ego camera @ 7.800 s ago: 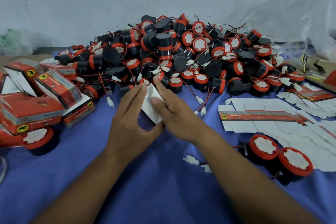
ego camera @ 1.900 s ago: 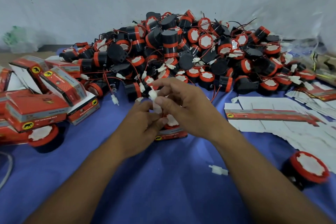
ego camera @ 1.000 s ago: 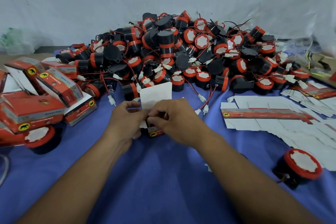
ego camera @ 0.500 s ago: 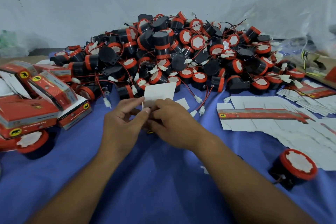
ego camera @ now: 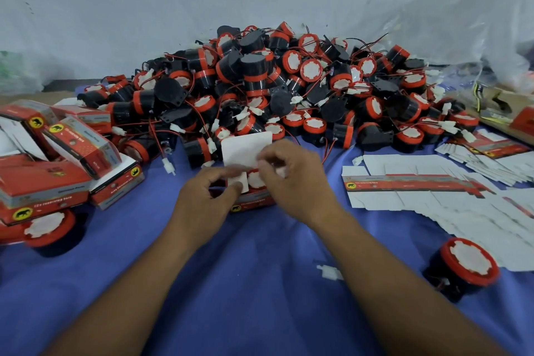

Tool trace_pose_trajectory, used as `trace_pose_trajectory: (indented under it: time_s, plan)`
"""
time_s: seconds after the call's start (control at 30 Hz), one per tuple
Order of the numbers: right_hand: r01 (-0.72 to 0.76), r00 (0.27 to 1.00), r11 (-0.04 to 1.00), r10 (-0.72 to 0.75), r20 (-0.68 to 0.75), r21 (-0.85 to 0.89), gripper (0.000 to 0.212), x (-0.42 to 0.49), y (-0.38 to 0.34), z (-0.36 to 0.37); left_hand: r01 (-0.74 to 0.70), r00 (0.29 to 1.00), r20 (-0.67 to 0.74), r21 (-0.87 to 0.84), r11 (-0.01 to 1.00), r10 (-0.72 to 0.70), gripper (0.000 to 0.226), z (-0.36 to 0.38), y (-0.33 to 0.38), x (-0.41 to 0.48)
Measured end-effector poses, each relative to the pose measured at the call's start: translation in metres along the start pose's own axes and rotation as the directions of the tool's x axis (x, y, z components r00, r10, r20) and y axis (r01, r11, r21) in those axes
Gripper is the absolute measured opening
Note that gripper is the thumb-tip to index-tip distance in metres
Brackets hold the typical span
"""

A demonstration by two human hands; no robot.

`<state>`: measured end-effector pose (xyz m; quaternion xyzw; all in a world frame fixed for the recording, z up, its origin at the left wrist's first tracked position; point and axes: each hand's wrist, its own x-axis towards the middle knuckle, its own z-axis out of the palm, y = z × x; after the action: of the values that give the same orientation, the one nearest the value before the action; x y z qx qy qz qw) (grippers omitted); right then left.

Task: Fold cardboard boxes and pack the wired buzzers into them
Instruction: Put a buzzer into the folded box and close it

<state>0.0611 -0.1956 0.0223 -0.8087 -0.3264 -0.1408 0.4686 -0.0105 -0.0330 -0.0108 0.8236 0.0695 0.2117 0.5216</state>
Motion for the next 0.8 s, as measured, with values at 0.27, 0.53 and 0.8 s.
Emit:
trace_pose_trajectory:
  time_s: [0.27, 0.53, 0.8]
  plan:
    - [-0.522, 0.853, 0.769, 0.472, 0.223, 0.368, 0.024, 0.011, 0.021, -0.019, 0.079, 0.997, -0.018, -0.002, 0.997, -0.079, 0.021, 0.000, -0.002, 0.000]
    - [-0.428, 0.886, 0.863, 0.341, 0.315, 0.270, 0.042, 0.000, 0.022, 0.003, -0.047, 0.996, 0.066, -0.123, 0.991, 0.055, 0.052, -0.005, -0.004, -0.001]
    - [-0.008, 0.878, 0.997, -0.028, 0.478, 0.073, 0.033, 0.001, 0.029, -0.005, -0.033, 0.983, 0.182, -0.003, 0.999, 0.033, 0.031, -0.015, -0.007, -0.001]
